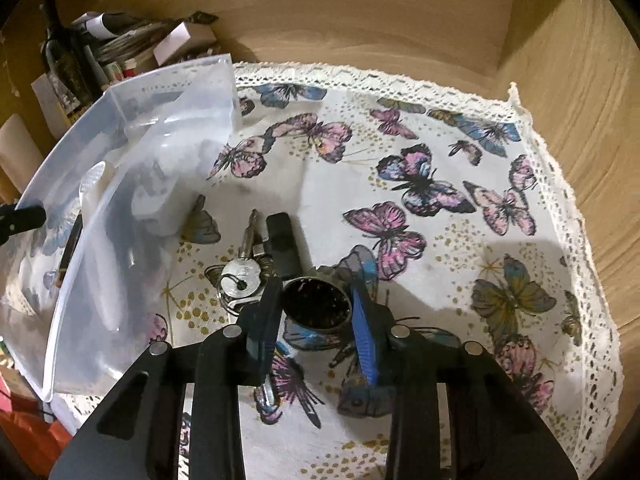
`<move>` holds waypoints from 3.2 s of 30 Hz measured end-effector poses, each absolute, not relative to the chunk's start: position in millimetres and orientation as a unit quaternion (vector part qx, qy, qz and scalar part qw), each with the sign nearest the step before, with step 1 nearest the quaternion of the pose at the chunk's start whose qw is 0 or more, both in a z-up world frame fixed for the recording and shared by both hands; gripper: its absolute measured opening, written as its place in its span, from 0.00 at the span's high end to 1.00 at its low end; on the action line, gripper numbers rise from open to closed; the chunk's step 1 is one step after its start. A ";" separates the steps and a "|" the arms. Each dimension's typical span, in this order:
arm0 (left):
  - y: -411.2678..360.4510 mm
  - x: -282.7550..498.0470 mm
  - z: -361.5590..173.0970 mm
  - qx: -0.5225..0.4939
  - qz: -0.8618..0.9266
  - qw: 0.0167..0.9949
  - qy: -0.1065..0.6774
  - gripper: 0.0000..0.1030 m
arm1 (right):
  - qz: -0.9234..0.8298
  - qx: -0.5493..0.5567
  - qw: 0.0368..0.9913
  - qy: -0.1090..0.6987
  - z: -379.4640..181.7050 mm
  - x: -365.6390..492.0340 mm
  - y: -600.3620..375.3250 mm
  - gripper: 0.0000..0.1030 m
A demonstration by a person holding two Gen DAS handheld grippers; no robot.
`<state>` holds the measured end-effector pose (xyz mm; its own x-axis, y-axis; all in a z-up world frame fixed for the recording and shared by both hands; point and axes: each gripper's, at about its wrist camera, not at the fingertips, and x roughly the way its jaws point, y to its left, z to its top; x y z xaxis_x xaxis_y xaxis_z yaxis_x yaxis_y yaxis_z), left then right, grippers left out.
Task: Organize rigid objects
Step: 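Grasp the round black connector beside the keys with the right gripper, then carry the round connector into the box and open the right gripper, then grasp the silver key by its blade with the right gripper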
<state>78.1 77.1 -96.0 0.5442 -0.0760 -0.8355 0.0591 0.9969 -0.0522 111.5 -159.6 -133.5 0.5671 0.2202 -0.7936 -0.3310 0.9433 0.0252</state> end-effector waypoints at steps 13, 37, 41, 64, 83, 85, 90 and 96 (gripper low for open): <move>77.3 78.1 -96.0 -0.009 -0.039 0.878 0.476 0.86 | 0.176 -0.069 0.912 0.365 -83.4 107.8 -146.4 0.70; 77.7 77.6 -96.9 -0.009 -0.040 0.878 0.477 0.86 | 0.292 -0.109 0.891 0.330 -65.9 77.1 -70.3 0.70; 77.7 77.4 -97.1 -0.009 -0.039 0.878 0.477 0.86 | 0.298 -0.120 0.883 0.342 -74.6 78.2 -65.0 0.70; 77.7 77.9 -97.0 -0.010 -0.040 0.878 0.477 0.86 | 0.246 -0.092 0.908 0.327 -52.0 85.6 -105.2 0.69; 76.9 77.2 -98.4 -0.010 -0.040 0.878 0.477 0.86 | 0.203 -0.090 0.866 0.448 -133.1 96.1 -135.4 0.69; 77.1 77.6 -98.2 -0.010 -0.040 0.878 0.477 0.86 | 0.204 -0.085 0.865 0.451 -139.8 97.0 -136.5 0.69; 77.1 77.6 -98.2 -0.010 -0.040 0.878 0.477 0.86 | 0.198 -0.091 0.870 0.441 -138.9 94.7 -136.9 0.78; 77.2 77.6 -98.3 -0.010 -0.040 0.878 0.477 0.86 | 0.198 -0.080 0.879 0.426 -128.4 94.4 -140.2 0.78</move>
